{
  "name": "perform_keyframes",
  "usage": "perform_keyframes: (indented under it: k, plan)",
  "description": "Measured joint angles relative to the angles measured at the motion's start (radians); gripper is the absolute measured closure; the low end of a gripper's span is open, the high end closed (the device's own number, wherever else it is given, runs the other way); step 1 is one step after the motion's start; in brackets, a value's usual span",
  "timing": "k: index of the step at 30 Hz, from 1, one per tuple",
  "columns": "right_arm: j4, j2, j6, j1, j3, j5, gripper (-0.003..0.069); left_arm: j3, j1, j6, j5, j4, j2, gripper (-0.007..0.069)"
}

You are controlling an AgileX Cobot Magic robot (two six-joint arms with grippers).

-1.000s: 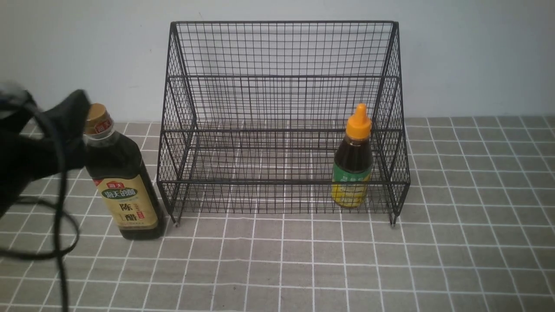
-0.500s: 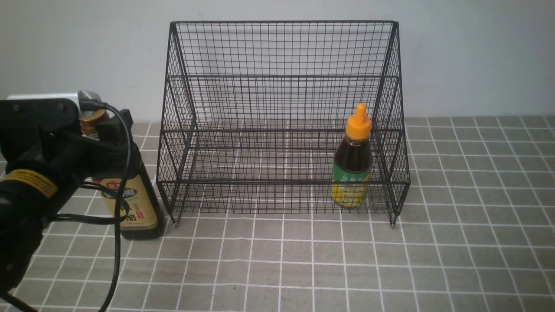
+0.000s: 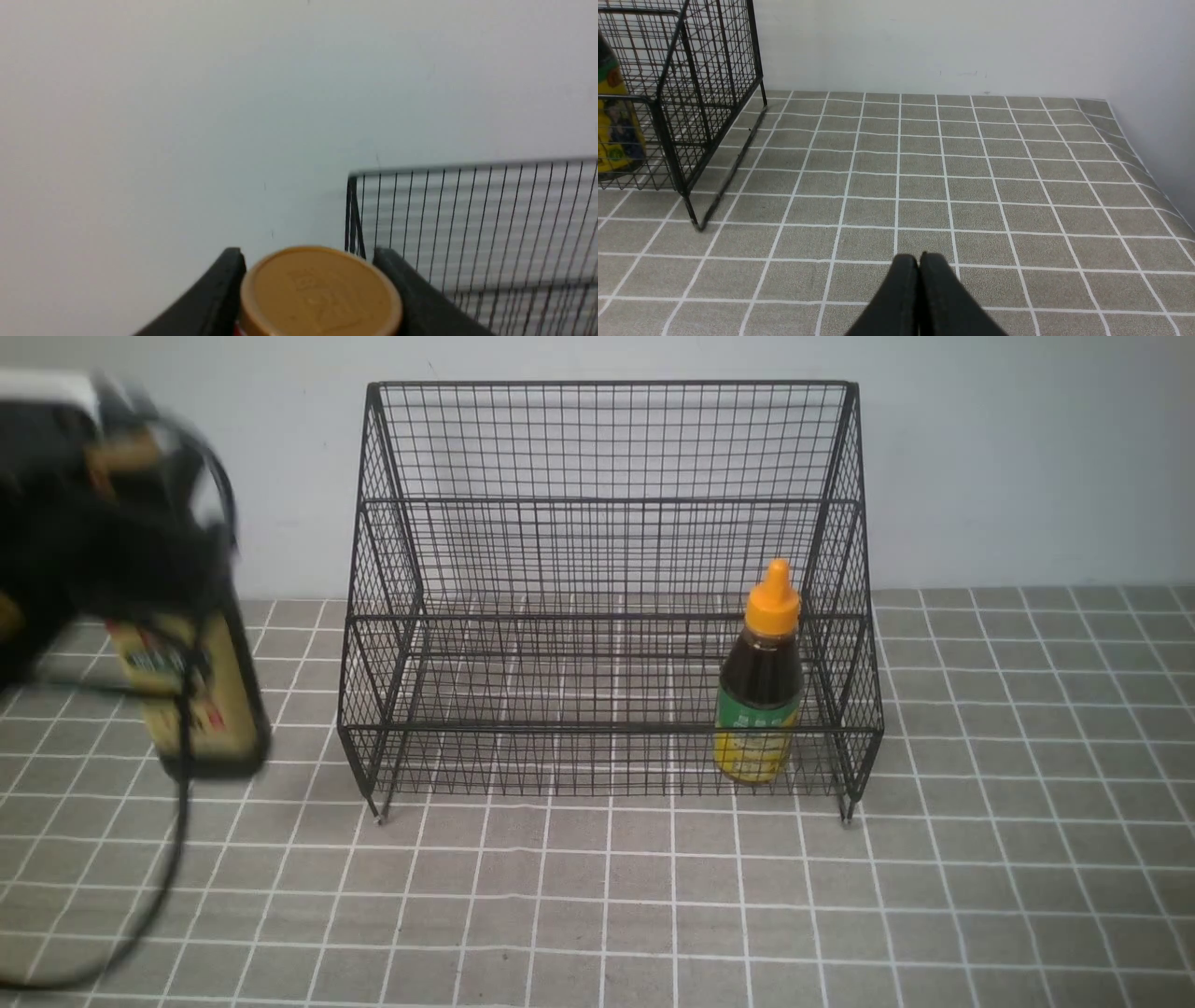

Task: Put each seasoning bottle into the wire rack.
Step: Use the left arm to put the condiment bottle back on the shelf

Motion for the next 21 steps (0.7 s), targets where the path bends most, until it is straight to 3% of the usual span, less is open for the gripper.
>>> perform_keyframes:
  k: [7, 14, 21]
  plan:
    - [0.0, 0.0, 0.0, 0.0, 0.0, 0.0, 0.067, -0.31, -0.106, 0.007, 0.16, -0.092, 0.03, 0.0317]
    - [0.0, 0.0, 0.0, 0.0, 0.0, 0.0, 0.067, -0.51, -0.21, 0.032, 0.17, -0.146, 0.206, 0.0317]
    - [0.0, 0.0, 0.0, 0.0, 0.0, 0.0, 0.067, -0.608, -0.229, 0.06, 0.177, -0.179, 0.394, 0.0317]
